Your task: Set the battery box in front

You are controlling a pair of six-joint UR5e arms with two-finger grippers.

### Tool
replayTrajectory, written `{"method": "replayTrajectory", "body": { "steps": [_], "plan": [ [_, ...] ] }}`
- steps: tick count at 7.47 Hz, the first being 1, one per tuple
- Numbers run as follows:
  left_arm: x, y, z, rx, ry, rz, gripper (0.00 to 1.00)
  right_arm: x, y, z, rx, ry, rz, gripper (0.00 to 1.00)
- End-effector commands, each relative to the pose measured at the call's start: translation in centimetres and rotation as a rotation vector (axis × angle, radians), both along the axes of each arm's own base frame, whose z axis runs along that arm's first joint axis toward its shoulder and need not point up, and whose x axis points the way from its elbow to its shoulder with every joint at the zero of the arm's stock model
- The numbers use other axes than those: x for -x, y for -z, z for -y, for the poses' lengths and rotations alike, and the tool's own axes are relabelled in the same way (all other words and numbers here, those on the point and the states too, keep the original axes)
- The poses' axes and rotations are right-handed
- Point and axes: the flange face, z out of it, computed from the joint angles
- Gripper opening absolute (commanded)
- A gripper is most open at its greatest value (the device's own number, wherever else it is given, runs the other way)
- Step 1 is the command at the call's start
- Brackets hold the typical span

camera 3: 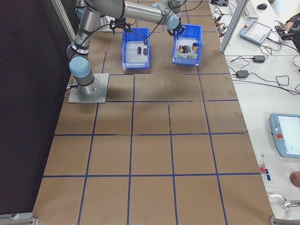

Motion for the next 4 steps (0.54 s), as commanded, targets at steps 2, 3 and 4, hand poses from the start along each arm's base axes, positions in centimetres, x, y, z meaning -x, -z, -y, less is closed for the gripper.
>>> {"method": "replayTrajectory", "body": {
  "steps": [2, 3, 4],
  "plan": [
    [0.1, 1.5, 0.5, 0.002, -0.017, 0.041, 1.0, 4.7, -4.4, 1.2, 0.034, -0.022, -0.004, 0.01],
    [0.5, 2.3, 1.0, 0.014, -0.045, 0.055, 1.0, 9.0, -6.7, 1.9, 0.017, -0.037, -0.024, 0.01],
    [0.6, 2.6, 1.2, 0.018, -0.049, 0.054, 1.0, 13.8, -8.9, 2.4, 0.002, -0.046, -0.033, 0.01]
  ]
}}
